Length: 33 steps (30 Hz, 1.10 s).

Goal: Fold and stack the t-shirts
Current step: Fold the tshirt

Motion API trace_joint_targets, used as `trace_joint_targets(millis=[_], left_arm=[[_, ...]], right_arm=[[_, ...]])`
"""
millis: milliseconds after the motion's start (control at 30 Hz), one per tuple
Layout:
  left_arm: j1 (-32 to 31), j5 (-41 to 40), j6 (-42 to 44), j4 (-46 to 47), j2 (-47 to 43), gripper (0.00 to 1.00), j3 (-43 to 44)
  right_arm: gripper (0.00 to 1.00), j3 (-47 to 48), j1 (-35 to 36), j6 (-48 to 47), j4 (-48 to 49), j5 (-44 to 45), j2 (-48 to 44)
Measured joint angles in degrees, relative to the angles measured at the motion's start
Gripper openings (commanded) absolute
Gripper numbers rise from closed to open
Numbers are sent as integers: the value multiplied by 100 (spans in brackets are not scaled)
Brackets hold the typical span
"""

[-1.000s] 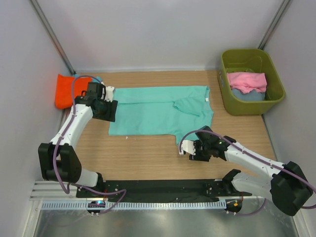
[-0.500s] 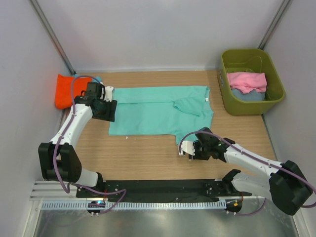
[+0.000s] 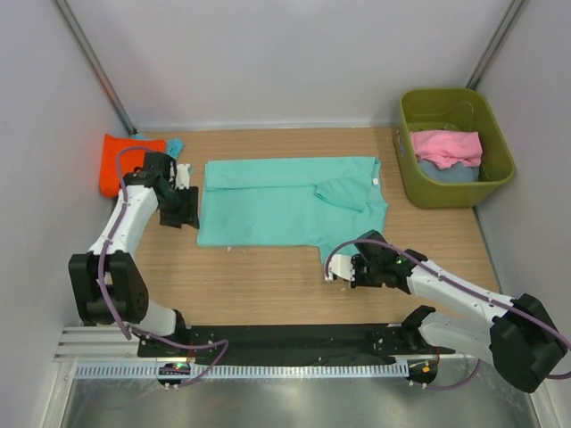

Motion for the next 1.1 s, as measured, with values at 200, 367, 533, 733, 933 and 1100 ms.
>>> trace_joint_targets(millis=[200, 367, 533, 733, 933, 1100], left_arm=[[767, 837, -48, -662, 667, 50, -22], [1119, 1335, -55, -890, 1128, 50, -105], [1150, 1665, -55, -901, 1552, 49, -83], [1152, 1823, -59, -822, 2083, 46, 46], [1152, 1899, -96, -704, 2415, 43, 269], [1152, 1917, -103, -599, 2645, 40, 411]], right_arm=[[1, 240, -2, 76, -162, 101, -24], [1, 271, 0, 96, -160, 157, -22], [1, 275, -2, 96, -162, 195, -9], [2, 358, -2, 96, -162, 256, 31], [1, 378, -17, 101, -160, 271, 31], [1, 378, -33, 101, -160, 273, 31]])
